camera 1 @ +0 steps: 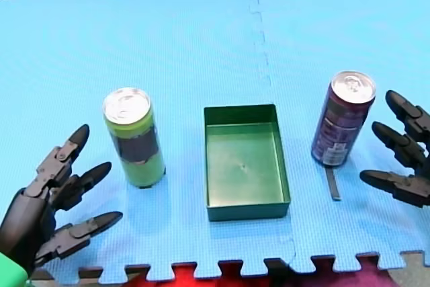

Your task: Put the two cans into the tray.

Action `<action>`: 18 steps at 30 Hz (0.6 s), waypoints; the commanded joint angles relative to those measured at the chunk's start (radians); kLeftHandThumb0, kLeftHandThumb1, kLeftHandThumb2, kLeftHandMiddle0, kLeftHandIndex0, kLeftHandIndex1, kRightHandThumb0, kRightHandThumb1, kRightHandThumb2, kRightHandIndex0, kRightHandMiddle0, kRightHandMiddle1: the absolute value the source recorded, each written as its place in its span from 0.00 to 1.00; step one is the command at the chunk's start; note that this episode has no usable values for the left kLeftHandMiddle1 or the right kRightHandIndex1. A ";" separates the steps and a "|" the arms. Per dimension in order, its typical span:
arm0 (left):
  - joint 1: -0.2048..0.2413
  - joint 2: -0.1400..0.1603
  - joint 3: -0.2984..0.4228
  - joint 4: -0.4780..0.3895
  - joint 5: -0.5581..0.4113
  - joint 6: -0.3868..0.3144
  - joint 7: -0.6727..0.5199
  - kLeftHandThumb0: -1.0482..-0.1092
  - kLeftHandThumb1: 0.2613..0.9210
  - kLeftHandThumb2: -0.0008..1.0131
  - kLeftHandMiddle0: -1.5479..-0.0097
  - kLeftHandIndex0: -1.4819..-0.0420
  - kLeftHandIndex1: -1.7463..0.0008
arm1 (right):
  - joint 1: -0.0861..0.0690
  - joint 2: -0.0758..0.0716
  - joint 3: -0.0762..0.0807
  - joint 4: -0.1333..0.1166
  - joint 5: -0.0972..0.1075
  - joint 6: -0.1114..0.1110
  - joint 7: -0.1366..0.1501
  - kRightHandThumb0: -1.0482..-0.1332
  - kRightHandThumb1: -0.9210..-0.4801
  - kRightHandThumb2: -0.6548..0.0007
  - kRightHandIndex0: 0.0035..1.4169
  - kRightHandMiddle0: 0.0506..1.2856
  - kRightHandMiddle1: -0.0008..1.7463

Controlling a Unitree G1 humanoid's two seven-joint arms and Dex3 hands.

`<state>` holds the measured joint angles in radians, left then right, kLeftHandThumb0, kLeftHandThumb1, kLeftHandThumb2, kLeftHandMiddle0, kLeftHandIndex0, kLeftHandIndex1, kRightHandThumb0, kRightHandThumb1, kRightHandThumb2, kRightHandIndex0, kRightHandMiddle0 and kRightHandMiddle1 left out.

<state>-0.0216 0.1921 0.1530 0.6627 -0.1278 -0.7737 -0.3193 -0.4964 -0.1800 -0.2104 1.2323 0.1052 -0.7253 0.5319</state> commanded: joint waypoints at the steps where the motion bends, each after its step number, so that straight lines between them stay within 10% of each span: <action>1: 0.003 0.004 0.002 -0.001 0.000 -0.001 0.004 0.00 0.74 0.01 0.67 0.89 1.00 | -0.007 -0.008 0.004 0.001 -0.007 0.000 -0.009 0.05 0.59 1.00 0.15 0.07 0.00; 18: -0.010 0.006 0.007 0.036 -0.003 -0.014 0.000 0.00 0.77 0.01 0.66 0.88 0.99 | -0.043 -0.010 0.019 0.008 -0.026 0.026 -0.034 0.15 0.67 1.00 0.14 0.07 0.00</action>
<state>-0.0284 0.1931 0.1568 0.6940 -0.1260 -0.7816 -0.3186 -0.5304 -0.1872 -0.1901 1.2397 0.0788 -0.7029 0.5004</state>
